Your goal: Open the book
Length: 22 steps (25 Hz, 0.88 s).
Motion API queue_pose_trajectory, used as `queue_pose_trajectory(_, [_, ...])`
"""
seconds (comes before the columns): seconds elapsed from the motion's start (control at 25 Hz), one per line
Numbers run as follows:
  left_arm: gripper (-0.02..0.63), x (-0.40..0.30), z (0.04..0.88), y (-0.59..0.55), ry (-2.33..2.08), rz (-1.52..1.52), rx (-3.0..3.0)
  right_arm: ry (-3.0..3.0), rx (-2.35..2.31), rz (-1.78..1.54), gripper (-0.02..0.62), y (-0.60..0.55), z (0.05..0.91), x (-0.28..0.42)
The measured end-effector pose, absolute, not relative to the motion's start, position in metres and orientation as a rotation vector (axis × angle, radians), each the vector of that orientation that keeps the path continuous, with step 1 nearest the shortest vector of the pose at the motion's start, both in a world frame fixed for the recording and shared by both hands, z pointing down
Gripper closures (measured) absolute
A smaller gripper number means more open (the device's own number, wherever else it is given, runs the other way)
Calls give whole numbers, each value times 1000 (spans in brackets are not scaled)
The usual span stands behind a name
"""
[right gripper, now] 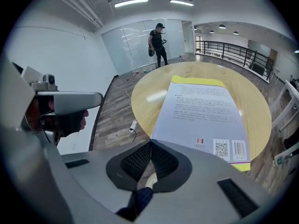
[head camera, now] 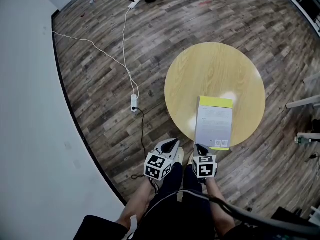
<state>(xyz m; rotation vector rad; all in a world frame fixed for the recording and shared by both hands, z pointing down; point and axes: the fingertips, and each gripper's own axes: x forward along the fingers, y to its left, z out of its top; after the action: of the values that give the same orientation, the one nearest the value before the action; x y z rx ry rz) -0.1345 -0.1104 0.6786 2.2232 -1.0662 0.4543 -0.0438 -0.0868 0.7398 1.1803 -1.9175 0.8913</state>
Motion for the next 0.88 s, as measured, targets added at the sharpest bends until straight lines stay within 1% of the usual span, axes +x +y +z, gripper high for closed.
queue_pose_trajectory(0.28, [607, -136, 679, -110, -1066, 458, 2231, -1935, 1200, 902, 589, -87, 739, -44])
queue_pose_trajectory(0.56, [607, -131, 667, -116, -1057, 458, 2258, -1963, 1239, 895, 589, -90, 718, -40])
queue_pose_trajectory(0.88, [607, -110, 637, -128, -1034, 429, 2317, -1979, 1340, 894, 589, -93, 681, -7])
